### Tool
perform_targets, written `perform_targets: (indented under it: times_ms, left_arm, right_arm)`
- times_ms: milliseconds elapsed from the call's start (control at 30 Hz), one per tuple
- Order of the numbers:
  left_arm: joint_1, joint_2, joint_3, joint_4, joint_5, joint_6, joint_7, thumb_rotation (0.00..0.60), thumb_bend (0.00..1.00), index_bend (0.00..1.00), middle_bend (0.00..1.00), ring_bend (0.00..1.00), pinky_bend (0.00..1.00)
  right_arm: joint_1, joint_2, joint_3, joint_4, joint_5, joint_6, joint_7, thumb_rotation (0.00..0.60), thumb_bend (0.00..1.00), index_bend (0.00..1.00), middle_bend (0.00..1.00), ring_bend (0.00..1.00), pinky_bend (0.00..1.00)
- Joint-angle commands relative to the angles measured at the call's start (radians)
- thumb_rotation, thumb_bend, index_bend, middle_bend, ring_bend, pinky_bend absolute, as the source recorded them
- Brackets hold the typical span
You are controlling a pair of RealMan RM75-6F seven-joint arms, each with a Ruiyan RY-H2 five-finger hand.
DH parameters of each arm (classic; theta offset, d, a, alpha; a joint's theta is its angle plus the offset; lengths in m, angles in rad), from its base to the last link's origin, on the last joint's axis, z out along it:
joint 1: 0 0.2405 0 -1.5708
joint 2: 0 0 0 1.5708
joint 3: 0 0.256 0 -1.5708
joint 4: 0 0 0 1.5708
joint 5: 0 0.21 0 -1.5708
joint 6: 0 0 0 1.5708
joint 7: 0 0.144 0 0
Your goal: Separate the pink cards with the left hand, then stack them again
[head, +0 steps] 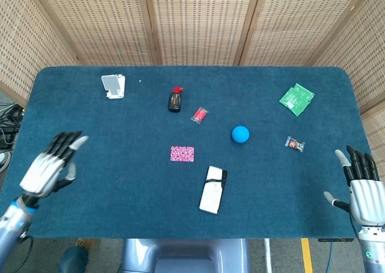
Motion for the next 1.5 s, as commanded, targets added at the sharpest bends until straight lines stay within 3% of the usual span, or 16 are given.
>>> perform_targets:
  times_ms: [33, 367, 667, 1100, 1500]
  left_arm:
    - [-0.156, -0.061, -0.039, 0.04, 0.058, -0.145, -0.071, 0.6, 1.0, 0.0, 0.0, 0.0, 0.0]
    - [-0.398, -0.149, -0.084, 0.04, -0.07, -0.496, 0.001, 0.6, 1.0, 0.0, 0.0, 0.0, 0.0]
    - [-0.514, -0.266, -0.087, 0.101, -0.197, -0.672, 0.111, 0.6, 1.0, 0.0, 0.0, 0.0, 0.0]
    - [-0.589, -0.38, -0.072, 0.203, -0.337, -0.758, 0.189, 0.6, 1.0, 0.0, 0.0, 0.0, 0.0]
    - [-0.638, -0.461, -0.051, 0.303, -0.393, -0.805, 0.195, 0.6, 1.0, 0.0, 0.0, 0.0, 0.0]
  right_arm:
    - [0.002, 0.007, 0.004, -0.009, 0.026, -0.022, -0.012, 0.6, 0.0, 0.0, 0.0, 0.0, 0.0]
    - [0.006, 0.005, 0.016, -0.007, 0.07, -0.047, -0.038, 0.6, 0.0, 0.0, 0.0, 0.0, 0.0]
    - [0.013, -0.006, 0.016, 0.006, 0.079, -0.063, -0.051, 0.6, 0.0, 0.0, 0.0, 0.0, 0.0]
    - [0.016, -0.007, 0.015, 0.01, 0.083, -0.07, -0.052, 0.6, 0.0, 0.0, 0.0, 0.0, 0.0]
    - [0.019, -0.005, 0.02, 0.011, 0.098, -0.081, -0.054, 0.6, 0.0, 0.0, 0.0, 0.0, 0.0]
